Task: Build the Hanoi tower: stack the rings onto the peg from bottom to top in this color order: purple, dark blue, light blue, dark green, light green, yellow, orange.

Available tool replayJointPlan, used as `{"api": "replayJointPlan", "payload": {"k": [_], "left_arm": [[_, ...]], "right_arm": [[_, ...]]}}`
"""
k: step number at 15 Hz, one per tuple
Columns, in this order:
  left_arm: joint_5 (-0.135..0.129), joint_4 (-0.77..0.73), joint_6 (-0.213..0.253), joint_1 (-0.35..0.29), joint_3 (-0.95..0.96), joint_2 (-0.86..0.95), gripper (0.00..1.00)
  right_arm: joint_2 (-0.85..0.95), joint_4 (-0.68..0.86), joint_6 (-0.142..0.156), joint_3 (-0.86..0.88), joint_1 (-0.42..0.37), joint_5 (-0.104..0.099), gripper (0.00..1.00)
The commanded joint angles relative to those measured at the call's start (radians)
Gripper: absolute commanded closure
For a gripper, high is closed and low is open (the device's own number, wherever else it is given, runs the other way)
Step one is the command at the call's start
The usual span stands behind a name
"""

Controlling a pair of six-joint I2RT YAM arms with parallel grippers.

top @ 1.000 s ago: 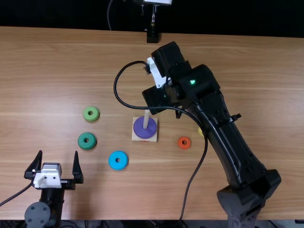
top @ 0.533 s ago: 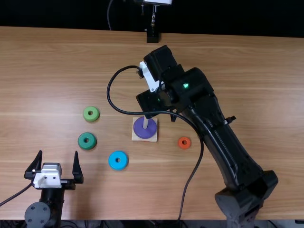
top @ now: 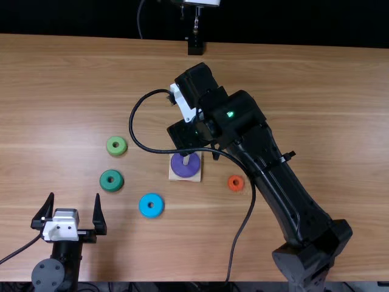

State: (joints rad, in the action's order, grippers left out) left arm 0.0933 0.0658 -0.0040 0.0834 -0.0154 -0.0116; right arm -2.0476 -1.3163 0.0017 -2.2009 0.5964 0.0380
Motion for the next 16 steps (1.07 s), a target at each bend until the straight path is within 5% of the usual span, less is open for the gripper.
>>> {"api": "replayJointPlan", "payload": {"k": [1, 13, 14, 15, 16], "left_arm": [[0.008, 0.035, 0.002, -0.007, 0.015, 0.012, 0.0], [0.008, 0.035, 0.002, -0.008, 0.015, 0.012, 0.0], [0.008, 0.034, 0.002, -0.007, 0.015, 0.012, 0.0], [0.008, 0.034, 0.002, -0.007, 0.015, 0.012, 0.0], [0.006, 0.034, 0.002, -0.007, 0.015, 0.012, 0.0]], "right_arm": [[0.046, -0.001, 0.006, -0.013, 0.016, 0.012, 1.0], [0.046, 0.006, 0.007, 0.078, 0.006, 0.008, 0.95], [0.046, 0.006, 0.007, 0.078, 0.006, 0.004, 0.65], [0.046, 0.005, 0.006, 0.079, 0.008, 0.003, 0.21], [0.046, 0.001, 0.006, 0.082, 0.009, 0.003, 0.0]]}}
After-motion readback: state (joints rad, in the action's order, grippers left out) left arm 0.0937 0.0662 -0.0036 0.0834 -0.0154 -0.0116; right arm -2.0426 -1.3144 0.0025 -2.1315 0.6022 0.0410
